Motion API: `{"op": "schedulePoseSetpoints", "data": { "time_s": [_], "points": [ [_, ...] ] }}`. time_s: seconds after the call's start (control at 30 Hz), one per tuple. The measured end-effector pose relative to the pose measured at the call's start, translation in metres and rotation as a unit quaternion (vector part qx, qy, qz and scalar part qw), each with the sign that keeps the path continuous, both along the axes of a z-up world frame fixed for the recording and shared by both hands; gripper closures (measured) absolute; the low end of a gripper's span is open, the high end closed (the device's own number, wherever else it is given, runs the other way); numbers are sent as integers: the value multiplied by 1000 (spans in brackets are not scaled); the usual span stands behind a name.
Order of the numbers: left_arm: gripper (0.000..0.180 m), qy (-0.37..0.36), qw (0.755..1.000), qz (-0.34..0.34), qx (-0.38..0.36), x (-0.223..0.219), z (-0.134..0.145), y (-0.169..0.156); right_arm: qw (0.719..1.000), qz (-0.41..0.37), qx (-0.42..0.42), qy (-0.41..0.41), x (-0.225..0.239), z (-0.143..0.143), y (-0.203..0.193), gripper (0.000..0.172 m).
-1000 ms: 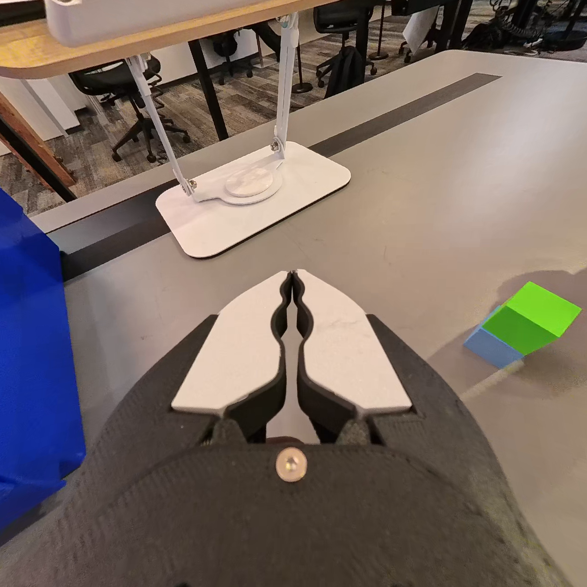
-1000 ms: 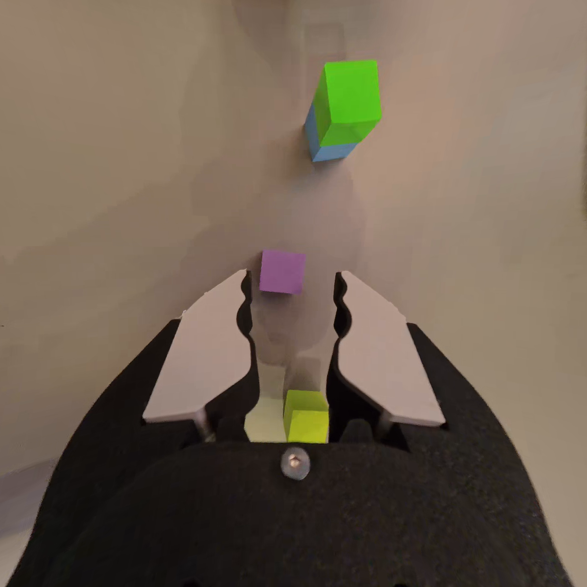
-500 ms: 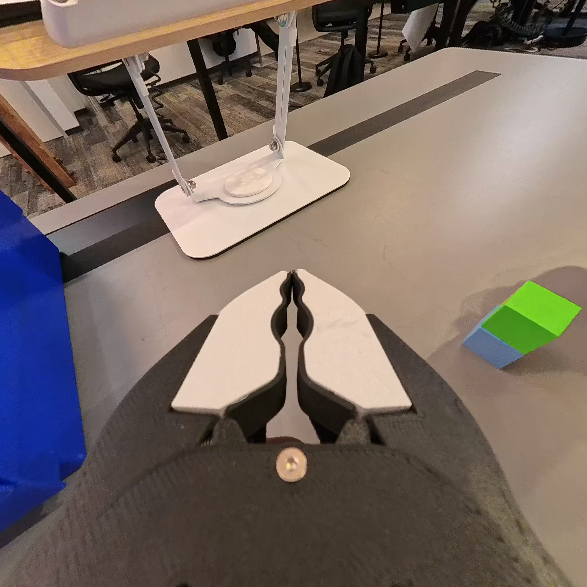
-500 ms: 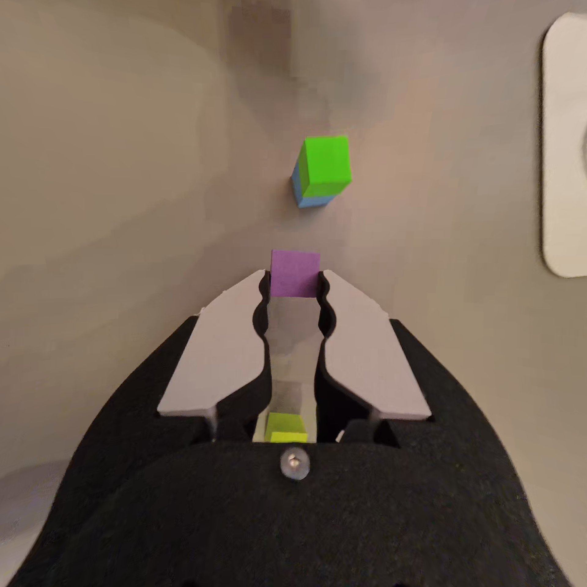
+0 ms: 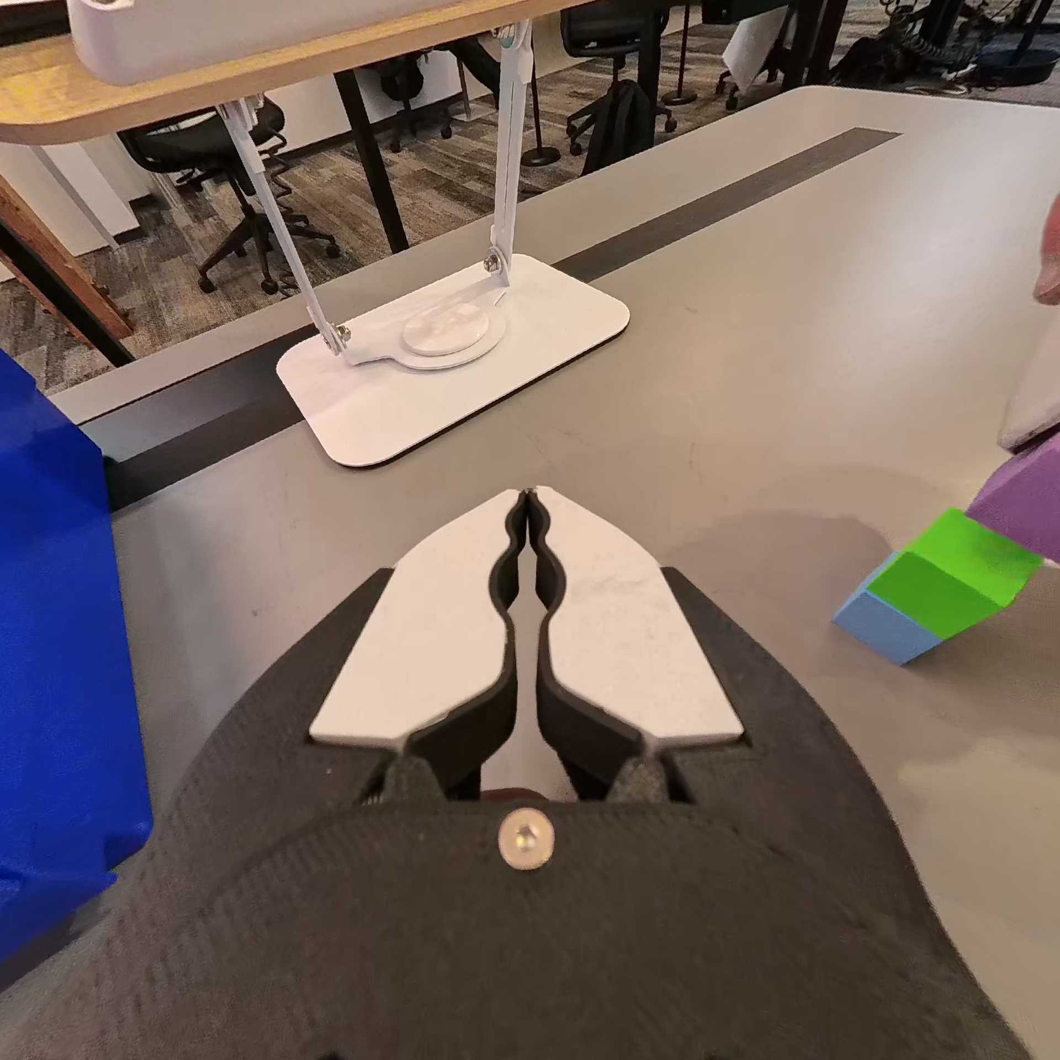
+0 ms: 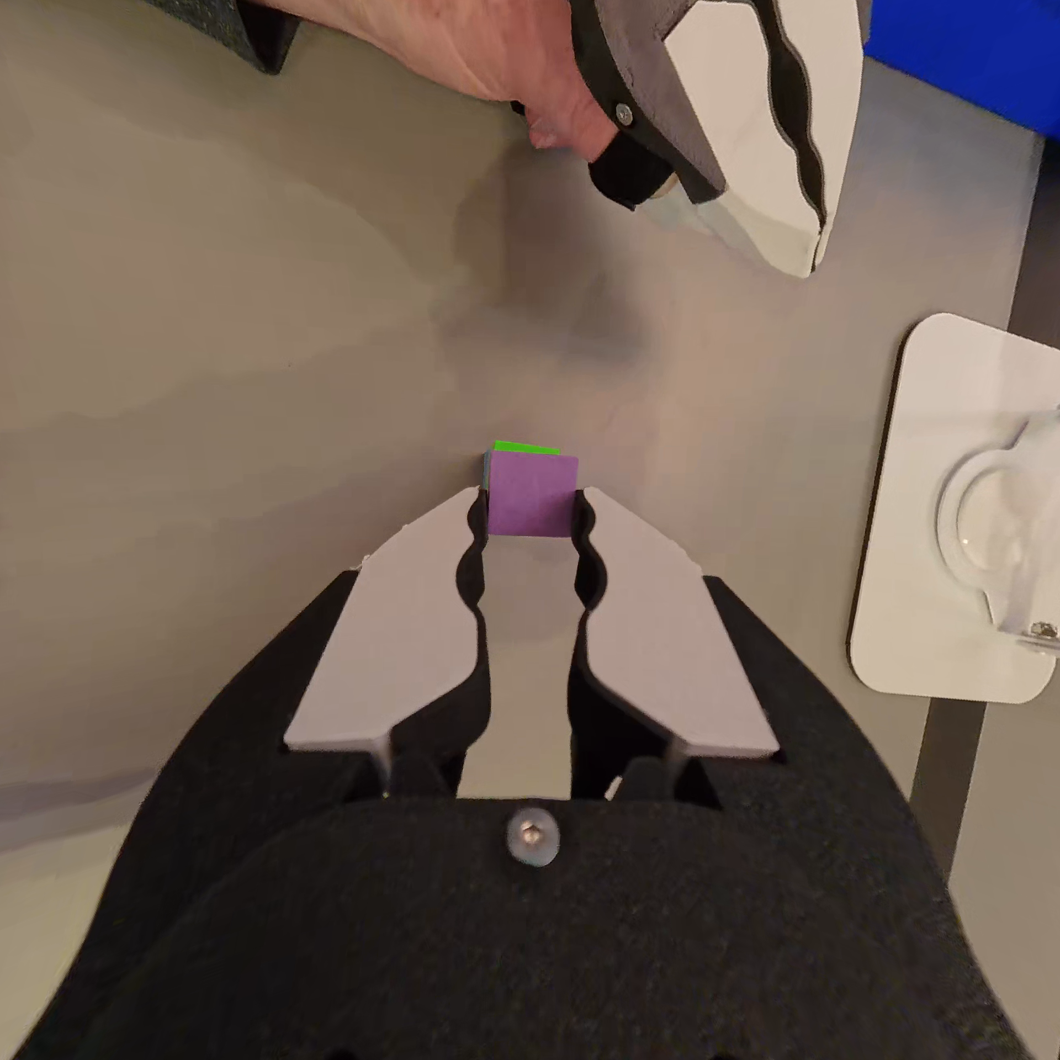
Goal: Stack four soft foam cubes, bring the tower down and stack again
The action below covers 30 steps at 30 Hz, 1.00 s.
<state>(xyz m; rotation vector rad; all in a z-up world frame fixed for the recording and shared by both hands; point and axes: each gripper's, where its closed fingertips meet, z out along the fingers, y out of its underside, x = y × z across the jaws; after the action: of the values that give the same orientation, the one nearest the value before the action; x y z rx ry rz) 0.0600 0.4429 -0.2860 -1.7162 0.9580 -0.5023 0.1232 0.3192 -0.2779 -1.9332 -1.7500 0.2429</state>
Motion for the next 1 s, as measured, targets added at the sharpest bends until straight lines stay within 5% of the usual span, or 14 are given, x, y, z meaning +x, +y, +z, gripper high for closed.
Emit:
{"op": "schedulePoseSetpoints", "data": {
  "time_s": [0.03, 0.67, 1.0],
  "points": [
    [180, 0, 1000, 0, 0, 0, 0, 0, 1000, 3, -1, -3, -1, -1, 1, 144],
    [180, 3, 1000, -2, 0, 1, -1, -1, 1000, 2, -27, -14, -5, -13, 4, 144],
    [180, 3, 1000, -4, 0, 2, -1, -1, 999, -51, 0, 0, 12, 7, 0, 117]
  ]
}}
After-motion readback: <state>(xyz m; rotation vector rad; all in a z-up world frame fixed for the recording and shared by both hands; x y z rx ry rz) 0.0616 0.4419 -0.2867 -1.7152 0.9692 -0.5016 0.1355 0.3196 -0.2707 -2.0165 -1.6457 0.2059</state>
